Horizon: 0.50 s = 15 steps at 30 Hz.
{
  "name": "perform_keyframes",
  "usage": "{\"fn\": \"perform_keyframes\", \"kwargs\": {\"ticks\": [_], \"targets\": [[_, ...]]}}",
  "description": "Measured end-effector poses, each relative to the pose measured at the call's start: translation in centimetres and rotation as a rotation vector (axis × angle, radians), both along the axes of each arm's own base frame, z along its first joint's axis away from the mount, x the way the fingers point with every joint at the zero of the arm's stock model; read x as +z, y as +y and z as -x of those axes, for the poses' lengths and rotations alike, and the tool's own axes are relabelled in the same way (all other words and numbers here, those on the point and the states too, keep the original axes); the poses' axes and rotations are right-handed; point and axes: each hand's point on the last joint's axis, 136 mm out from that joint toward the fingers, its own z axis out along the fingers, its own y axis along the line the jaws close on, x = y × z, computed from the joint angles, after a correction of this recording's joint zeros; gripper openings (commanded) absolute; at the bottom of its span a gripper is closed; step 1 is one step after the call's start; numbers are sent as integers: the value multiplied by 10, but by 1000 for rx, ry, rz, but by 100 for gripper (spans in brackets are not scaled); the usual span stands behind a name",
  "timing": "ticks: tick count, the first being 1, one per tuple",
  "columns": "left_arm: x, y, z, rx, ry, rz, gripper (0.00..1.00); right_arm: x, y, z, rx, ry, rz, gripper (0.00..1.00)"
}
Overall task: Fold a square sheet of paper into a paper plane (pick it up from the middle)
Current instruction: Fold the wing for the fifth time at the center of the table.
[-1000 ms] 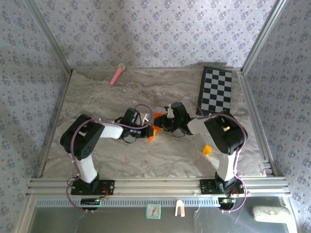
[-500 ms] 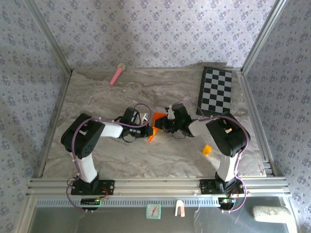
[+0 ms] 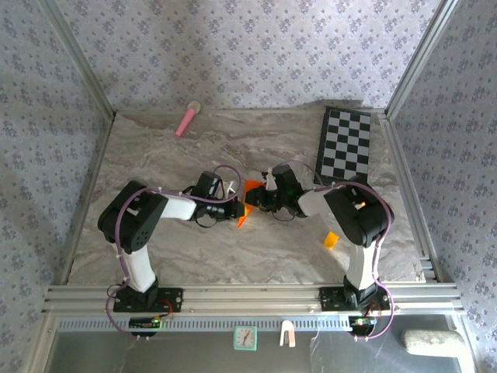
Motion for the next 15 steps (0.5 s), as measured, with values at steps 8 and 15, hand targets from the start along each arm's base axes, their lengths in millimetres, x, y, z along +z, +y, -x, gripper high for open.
{"fn": "perform_keyframes", "kwargs": {"ticks": [8, 15], "targets": [[0, 0, 1, -3, 6, -3, 11, -5, 0, 0, -1, 18, 13, 26], [2, 0, 2, -3, 5, -8, 14, -8, 0, -1, -1, 28, 19, 26]]}}
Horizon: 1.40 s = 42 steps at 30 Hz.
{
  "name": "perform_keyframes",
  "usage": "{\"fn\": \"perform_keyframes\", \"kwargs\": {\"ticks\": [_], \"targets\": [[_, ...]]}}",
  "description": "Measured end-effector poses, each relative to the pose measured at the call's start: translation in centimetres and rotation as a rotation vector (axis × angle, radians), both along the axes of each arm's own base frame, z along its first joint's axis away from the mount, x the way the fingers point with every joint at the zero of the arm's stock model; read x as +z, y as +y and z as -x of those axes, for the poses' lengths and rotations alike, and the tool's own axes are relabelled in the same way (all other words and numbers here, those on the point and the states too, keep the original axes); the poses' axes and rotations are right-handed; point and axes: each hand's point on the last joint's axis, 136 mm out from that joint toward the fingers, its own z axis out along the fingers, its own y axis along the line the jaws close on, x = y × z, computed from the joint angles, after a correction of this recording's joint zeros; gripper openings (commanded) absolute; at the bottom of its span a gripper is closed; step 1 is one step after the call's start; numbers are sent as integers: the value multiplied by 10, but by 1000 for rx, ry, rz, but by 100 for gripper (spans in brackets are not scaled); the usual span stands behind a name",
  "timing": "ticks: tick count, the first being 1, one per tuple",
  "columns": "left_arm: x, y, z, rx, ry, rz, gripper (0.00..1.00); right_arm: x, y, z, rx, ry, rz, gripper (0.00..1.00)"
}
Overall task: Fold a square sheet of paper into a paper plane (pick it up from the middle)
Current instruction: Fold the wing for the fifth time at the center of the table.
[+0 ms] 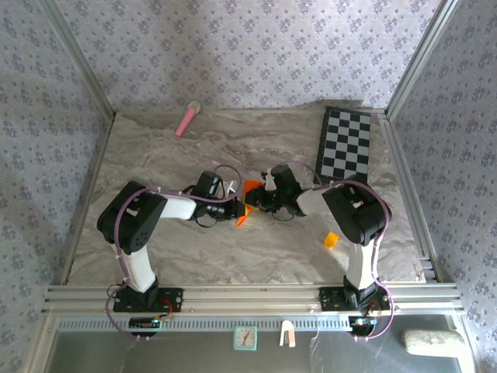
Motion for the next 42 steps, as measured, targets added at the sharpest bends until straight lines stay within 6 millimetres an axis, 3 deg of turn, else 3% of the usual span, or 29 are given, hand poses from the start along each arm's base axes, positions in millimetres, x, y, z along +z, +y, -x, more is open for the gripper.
{"fn": "perform_keyframes", "kwargs": {"ticks": [19, 28, 35, 42], "targets": [[-2, 17, 17, 21, 58, -71, 16, -1, 1, 0, 4, 9, 2, 27], [7, 30, 24, 44, 67, -130, 29, -1, 1, 0, 4, 15, 6, 26], [34, 30, 19, 75, 2, -115, 20, -1, 1, 0, 4, 23, 12, 25], [28, 17, 22, 53, 26, -109, 12, -2, 1, 0, 4, 30, 16, 24]]}}
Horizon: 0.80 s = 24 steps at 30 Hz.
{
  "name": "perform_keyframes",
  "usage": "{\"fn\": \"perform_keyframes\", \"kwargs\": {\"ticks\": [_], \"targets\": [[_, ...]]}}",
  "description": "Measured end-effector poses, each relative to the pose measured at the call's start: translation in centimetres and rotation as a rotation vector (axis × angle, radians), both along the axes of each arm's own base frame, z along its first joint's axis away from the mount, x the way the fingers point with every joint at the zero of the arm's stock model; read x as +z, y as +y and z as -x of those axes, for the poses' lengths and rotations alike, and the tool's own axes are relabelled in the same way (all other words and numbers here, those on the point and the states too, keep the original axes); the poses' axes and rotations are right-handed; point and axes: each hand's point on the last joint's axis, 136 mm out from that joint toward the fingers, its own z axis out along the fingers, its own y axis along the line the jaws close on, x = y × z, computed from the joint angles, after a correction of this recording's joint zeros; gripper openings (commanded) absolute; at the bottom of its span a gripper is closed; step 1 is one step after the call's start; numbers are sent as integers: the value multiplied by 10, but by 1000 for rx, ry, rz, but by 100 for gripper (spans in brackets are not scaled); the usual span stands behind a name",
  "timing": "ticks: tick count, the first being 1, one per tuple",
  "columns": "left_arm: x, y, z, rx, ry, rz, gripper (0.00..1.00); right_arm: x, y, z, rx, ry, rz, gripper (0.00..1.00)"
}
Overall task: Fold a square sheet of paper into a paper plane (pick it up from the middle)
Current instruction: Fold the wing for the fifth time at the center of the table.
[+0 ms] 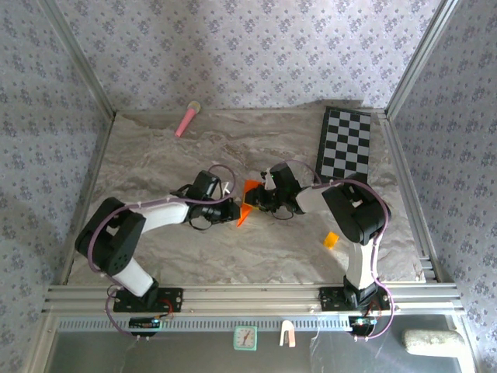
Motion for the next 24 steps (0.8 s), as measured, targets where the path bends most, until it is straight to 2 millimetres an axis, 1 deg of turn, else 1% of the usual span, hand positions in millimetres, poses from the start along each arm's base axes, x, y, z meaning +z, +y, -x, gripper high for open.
{"fn": "perform_keyframes", "kwargs": {"ticks": [4, 9, 17, 24], "targets": [[-4, -8, -2, -16, 15, 4, 12, 0, 0, 0, 0, 2, 1, 24], [-4, -12, -6, -20, 14, 7, 12, 0, 0, 0, 0, 4, 2, 24], [-17, -12, -3, -25, 47, -16, 11, 0, 1, 0, 2, 11, 5, 24], [-21, -12, -2, -26, 55, -22, 11, -1, 0, 0, 4, 13, 8, 24]]}}
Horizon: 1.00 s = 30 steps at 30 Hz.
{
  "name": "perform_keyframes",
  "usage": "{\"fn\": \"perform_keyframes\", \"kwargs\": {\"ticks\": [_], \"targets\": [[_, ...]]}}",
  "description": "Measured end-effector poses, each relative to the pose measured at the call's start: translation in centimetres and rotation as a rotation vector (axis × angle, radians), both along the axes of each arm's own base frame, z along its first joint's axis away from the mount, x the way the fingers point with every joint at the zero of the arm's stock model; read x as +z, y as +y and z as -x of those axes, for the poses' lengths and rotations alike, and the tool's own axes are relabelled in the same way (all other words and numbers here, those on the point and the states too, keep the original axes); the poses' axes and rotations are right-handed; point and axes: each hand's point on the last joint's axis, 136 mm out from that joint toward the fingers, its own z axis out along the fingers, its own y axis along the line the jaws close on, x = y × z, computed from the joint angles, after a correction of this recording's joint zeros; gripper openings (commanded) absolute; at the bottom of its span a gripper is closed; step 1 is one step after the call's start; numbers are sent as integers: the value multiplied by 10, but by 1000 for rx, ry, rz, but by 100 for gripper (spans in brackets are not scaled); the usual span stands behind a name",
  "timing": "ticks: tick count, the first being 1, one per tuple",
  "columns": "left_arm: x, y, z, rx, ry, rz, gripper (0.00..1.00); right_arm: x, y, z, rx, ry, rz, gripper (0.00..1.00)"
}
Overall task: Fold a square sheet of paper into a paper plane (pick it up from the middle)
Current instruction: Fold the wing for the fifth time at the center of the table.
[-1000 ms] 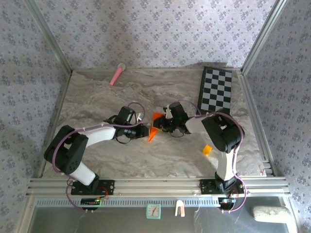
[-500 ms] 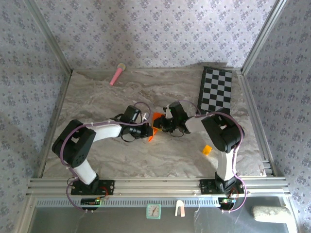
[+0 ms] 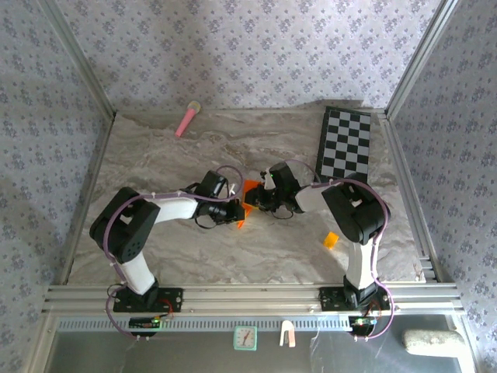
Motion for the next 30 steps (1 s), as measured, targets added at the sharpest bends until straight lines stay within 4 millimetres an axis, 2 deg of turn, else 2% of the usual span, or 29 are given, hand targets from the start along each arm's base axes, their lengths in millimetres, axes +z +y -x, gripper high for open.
{"fn": "perform_keyframes", "kwargs": {"ticks": [30], "targets": [[-10, -6, 7, -21, 16, -46, 8, -4, -2, -1, -8, 23, 32, 17]]}}
